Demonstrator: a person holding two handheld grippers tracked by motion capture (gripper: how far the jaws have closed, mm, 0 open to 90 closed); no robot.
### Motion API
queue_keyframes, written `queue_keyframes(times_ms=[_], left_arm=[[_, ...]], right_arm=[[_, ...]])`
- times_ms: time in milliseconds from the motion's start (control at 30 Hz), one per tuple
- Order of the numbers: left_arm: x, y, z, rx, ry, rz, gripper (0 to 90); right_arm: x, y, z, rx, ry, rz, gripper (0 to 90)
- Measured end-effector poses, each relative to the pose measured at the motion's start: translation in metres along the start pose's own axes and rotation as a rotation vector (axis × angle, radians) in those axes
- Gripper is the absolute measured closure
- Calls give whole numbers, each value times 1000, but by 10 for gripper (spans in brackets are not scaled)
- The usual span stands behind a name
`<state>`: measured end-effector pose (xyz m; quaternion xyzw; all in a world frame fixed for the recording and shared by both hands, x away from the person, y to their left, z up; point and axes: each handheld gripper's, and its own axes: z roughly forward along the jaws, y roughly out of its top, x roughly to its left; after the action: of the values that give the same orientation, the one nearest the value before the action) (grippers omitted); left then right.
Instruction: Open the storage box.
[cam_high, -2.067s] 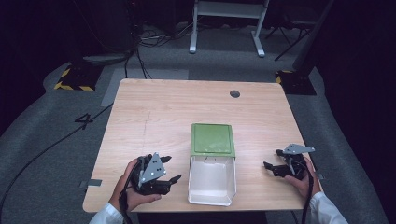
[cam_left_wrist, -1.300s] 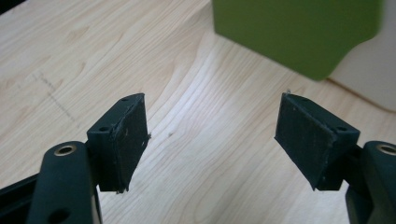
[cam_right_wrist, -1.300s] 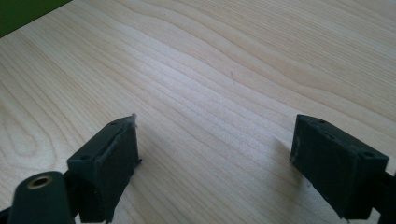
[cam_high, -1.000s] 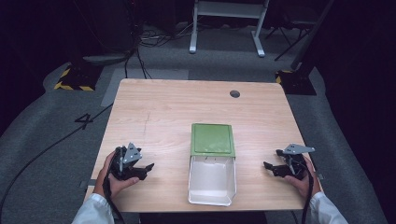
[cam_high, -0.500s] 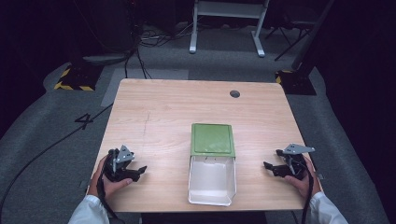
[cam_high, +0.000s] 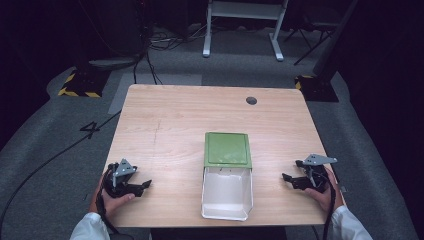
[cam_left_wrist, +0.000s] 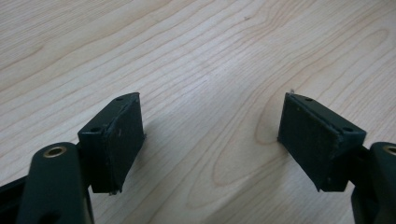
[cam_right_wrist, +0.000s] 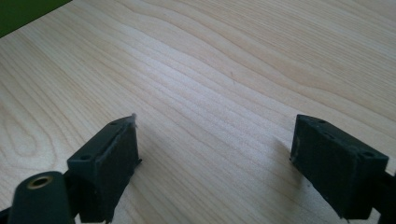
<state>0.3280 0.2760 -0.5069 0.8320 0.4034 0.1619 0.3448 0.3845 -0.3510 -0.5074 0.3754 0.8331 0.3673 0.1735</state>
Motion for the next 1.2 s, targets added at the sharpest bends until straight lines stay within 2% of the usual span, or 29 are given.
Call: queue_keyframes(times_ms=[100,1200], left_arm=[[1,-2,-2,3,7,-12,212],[0,-1,-1,1,17,-17,208]], right_arm=[[0,0,0,0,0,0,150],[0,0,0,0,2,-2,150]])
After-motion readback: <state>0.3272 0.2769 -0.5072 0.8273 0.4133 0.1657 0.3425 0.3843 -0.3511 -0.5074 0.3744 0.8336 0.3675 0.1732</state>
